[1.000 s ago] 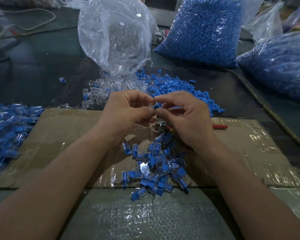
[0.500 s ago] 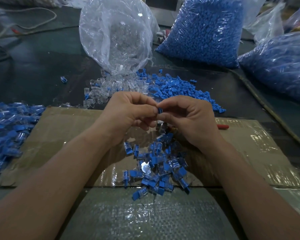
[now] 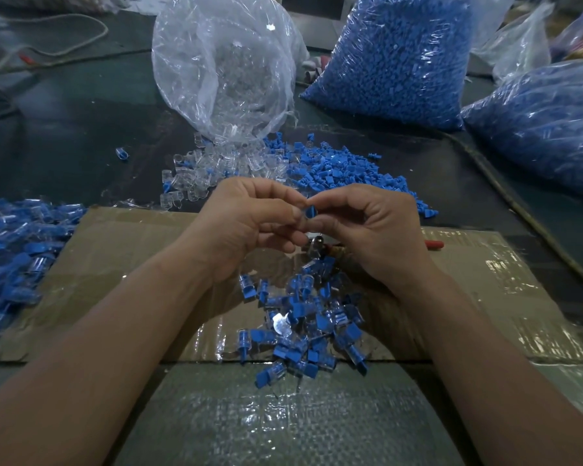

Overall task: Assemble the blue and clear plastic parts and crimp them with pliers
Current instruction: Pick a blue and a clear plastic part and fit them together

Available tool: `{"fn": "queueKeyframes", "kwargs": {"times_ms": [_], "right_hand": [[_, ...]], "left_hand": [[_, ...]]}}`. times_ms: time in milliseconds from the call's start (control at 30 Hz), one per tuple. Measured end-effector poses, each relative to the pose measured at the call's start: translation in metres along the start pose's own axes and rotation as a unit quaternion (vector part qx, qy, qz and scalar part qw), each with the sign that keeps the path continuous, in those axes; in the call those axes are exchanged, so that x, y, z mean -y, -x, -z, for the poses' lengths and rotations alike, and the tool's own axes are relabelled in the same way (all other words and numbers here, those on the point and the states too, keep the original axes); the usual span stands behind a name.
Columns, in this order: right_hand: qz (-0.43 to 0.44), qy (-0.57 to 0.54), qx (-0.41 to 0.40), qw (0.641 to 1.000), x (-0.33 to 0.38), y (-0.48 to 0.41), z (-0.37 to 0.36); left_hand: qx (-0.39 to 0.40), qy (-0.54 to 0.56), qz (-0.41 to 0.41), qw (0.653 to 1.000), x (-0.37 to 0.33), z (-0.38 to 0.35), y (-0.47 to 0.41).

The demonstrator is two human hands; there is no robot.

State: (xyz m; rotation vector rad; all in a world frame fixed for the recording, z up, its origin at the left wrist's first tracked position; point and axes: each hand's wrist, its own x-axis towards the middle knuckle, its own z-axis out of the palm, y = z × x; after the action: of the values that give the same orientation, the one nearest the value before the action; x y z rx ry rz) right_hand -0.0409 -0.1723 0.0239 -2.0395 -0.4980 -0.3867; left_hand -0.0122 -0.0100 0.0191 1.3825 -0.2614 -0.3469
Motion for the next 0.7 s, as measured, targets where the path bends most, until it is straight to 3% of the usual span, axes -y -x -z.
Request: {"fn": "queueKeyframes", "kwargs": {"times_ms": [700], "right_hand": [[0.043, 0.083, 0.022, 0.995, -0.0021, -0.0010, 0.0031]], "left_hand": [[-0.024, -0.030, 0.024, 0.999, 0.0001, -0.0037, 0.0005]]}}
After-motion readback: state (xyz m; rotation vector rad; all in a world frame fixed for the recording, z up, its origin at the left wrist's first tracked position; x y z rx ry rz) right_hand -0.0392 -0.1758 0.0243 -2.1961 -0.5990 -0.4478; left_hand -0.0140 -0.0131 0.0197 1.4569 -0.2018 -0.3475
